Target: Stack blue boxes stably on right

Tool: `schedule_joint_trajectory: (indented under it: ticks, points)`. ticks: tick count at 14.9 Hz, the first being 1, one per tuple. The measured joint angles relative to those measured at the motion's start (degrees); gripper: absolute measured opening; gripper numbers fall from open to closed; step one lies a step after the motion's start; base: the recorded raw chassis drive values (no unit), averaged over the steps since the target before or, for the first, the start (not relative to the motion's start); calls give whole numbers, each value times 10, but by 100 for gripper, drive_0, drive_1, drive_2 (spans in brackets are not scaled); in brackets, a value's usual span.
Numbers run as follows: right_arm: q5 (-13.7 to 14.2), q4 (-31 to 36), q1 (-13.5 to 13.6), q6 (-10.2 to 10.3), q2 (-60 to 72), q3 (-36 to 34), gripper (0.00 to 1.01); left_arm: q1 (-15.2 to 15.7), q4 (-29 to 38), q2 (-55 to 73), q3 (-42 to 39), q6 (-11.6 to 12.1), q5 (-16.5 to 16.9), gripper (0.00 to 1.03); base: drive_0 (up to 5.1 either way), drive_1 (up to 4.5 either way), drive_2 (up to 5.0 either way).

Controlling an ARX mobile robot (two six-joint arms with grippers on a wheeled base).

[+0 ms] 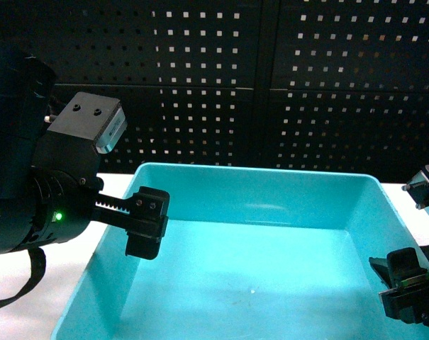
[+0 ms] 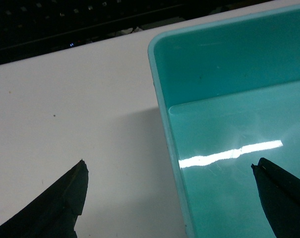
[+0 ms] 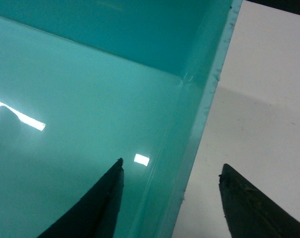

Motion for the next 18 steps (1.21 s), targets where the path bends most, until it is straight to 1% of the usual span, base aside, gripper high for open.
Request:
schedule_joint_trajectory:
  ticks: [2, 3, 4, 5, 10, 11, 12, 13, 15, 16, 17, 18]
  points:
    - [1, 1, 1, 0, 0, 0, 41, -3, -7, 1, 0, -15, -4, 98, 0, 0, 0]
    - [4, 2, 4, 2, 0, -1, 24, -7, -12, 1, -1, -29, -7, 98, 0, 0, 0]
    - [0, 9, 3, 38, 1, -2, 8, -9, -21, 3, -9, -56, -12, 98, 0, 0, 0]
    - [1, 10, 4, 44, 0, -2, 8, -14, -40, 4, -14, -84, -13, 98, 0, 0, 0]
    - [10, 24, 11, 45, 0, -9, 8, -34, -88, 4, -12, -164, -19, 98, 0, 0, 0]
    - [11, 29, 11, 45, 0, -12, 8, -37, -100, 4, -12, -179, -19, 95, 0, 0, 0]
    - [11, 30, 11, 44, 0, -13, 8, -40, -116, 4, -10, -203, -18, 87, 0, 0, 0]
    - [12, 33, 11, 45, 0, -14, 8, -43, -121, 4, -10, -218, -16, 79, 0, 0, 0]
    - [12, 38, 11, 45, 0, -18, 7, -49, -126, 4, -10, -244, -16, 61, 0, 0, 0]
    - [13, 40, 11, 45, -1, -20, 7, -52, -128, 4, -10, -252, -18, 52, 0, 0, 0]
    - [13, 43, 11, 45, -1, -22, 7, -55, -125, 4, -10, -254, -19, 45, 0, 0, 0]
    - [13, 48, 11, 45, -2, -26, 7, -60, -125, 2, -10, -254, -23, 27, 0, 0, 0]
